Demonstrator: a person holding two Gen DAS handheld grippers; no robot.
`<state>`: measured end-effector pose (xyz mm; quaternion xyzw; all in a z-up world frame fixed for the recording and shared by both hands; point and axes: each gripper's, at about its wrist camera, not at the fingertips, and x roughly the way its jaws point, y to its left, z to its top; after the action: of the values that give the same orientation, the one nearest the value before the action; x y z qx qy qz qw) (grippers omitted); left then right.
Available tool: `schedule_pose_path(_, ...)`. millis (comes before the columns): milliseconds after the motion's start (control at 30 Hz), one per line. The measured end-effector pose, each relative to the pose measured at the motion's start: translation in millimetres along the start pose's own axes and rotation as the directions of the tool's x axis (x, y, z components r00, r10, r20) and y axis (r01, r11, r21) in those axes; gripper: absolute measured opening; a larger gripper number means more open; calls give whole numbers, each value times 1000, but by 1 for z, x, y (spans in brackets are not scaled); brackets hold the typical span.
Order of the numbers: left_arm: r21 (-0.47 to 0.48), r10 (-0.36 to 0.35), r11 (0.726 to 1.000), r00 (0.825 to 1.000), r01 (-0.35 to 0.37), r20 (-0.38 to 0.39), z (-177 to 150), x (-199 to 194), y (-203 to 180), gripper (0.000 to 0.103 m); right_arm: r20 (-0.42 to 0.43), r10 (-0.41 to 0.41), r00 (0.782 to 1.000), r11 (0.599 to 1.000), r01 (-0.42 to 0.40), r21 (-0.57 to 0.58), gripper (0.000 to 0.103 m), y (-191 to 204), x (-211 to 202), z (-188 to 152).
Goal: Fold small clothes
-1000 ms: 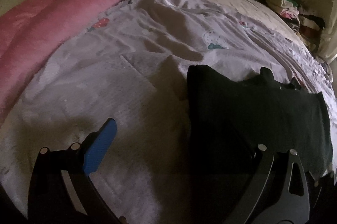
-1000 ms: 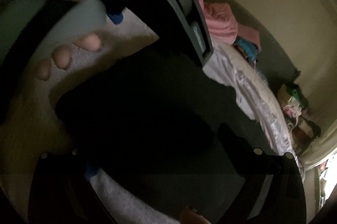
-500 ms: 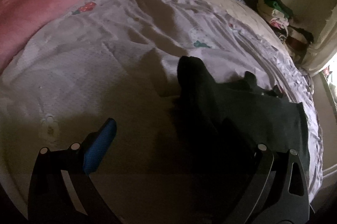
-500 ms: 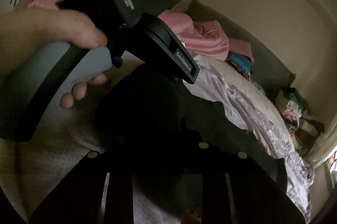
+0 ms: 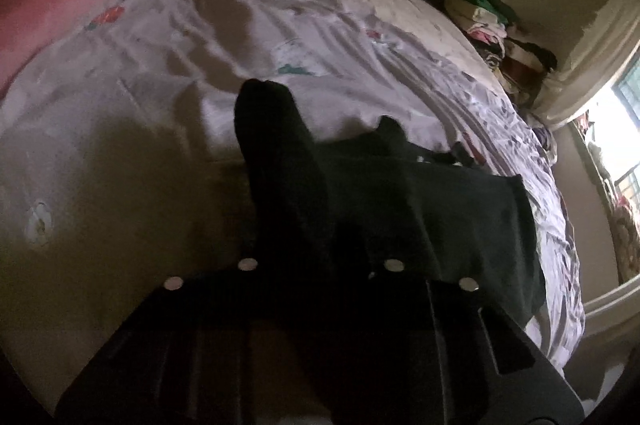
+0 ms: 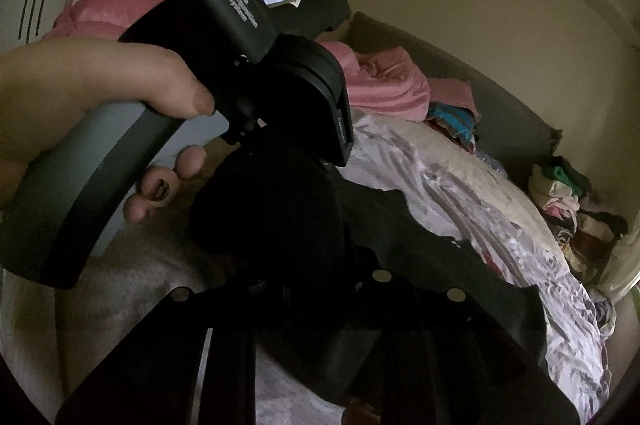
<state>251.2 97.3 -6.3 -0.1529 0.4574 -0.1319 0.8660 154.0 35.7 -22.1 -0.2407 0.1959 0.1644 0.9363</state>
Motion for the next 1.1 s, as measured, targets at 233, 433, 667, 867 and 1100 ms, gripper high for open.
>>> schedule_pose_path(233, 51, -5, 999, 999, 3, 42, 5, -21, -41, 15, 36, -33, 999, 997, 30, 76, 15, -25, -25, -2)
schedule_pose_path(433, 114, -9, 993, 998, 2, 66, 9, -32, -83, 15, 60, -72, 996, 985, 61, 161, 14, -56, -49, -10)
schedule_pose_path(667, 184, -12, 983, 998, -1, 67, 8, -33, -133, 15, 71, -106, 992, 964, 85, 251, 14, -90, -70, -25)
schedule_pose_path(867, 223, -11, 975, 999, 0, 49, 5, -21, -164, 15, 61, -132, 989, 945, 107, 310, 13, -114, -80, -40)
schedule_pose_path(1100, 251, -6, 968, 1000, 0, 23, -1, -5, -190, 15, 33, -141, 990, 925, 119, 362, 13, -136, -82, -57)
